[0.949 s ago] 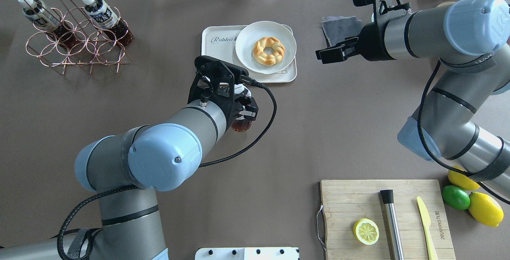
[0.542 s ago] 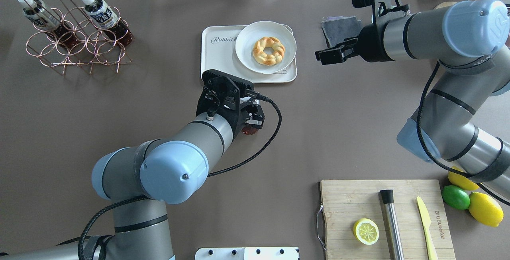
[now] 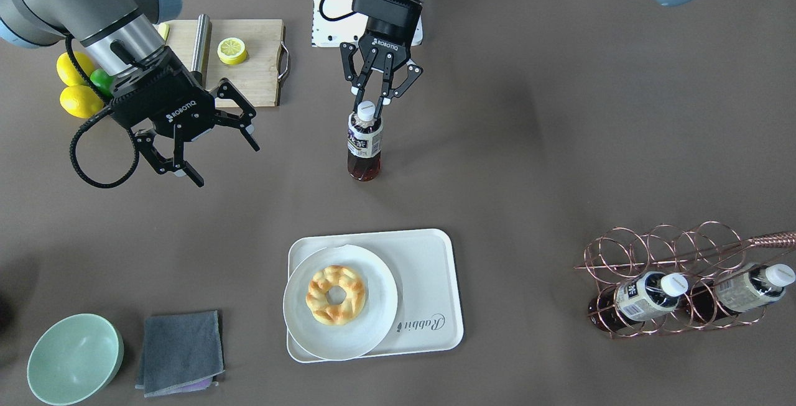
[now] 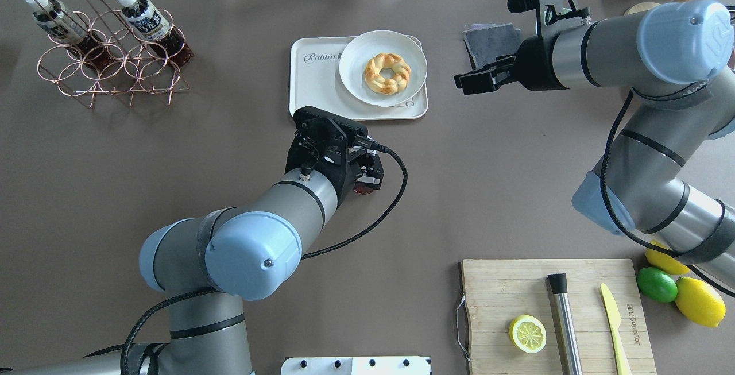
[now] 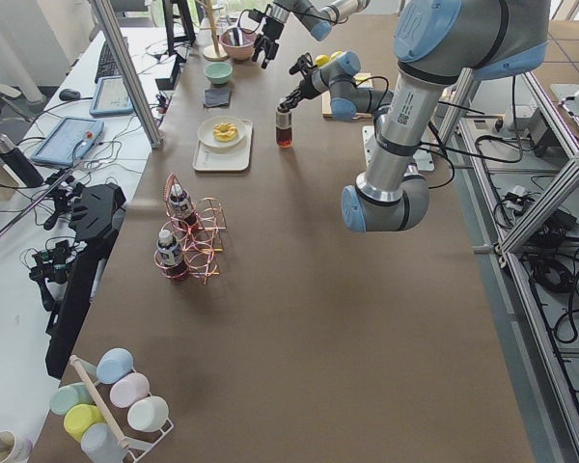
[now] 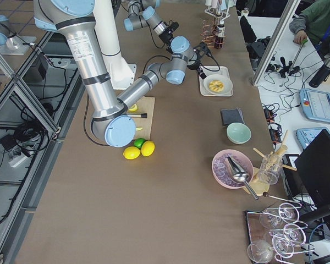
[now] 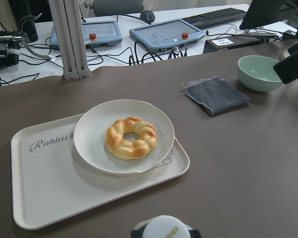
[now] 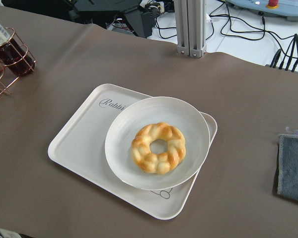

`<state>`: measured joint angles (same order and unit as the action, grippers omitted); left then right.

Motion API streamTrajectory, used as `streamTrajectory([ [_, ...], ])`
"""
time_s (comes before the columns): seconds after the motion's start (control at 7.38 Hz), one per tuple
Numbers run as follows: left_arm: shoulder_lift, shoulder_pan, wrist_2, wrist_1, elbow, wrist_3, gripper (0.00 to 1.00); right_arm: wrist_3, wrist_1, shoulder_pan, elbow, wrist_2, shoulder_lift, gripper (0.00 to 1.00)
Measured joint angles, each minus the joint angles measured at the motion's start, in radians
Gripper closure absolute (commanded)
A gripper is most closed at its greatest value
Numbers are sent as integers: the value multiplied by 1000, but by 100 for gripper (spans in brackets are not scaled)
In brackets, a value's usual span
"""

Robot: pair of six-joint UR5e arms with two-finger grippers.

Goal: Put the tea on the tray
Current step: 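Carry the tea bottle with the left gripper toward the white tray, then set the bottle down in front of the tray and open the left gripper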

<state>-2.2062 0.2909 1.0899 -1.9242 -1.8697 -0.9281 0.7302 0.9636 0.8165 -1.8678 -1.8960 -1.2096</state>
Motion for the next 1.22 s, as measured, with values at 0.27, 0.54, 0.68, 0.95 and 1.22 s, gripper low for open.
streamTrajectory([
  [0.27,5,0,-2,1,3,3,10,0,0,0,0,0,-1,1],
  [0.54,12,0,-6,1,-5,4,3,0,0,-2,1,0,1,1],
  [0.68,15,5,-2,1,-31,7,3,0,0,-4,2,0,4,1],
  [0.95,65,48,80,1,-126,19,3,3,8,-18,5,10,27,1],
  [1.22,166,175,296,-1,-210,-20,2,74,75,-66,3,63,108,1],
])
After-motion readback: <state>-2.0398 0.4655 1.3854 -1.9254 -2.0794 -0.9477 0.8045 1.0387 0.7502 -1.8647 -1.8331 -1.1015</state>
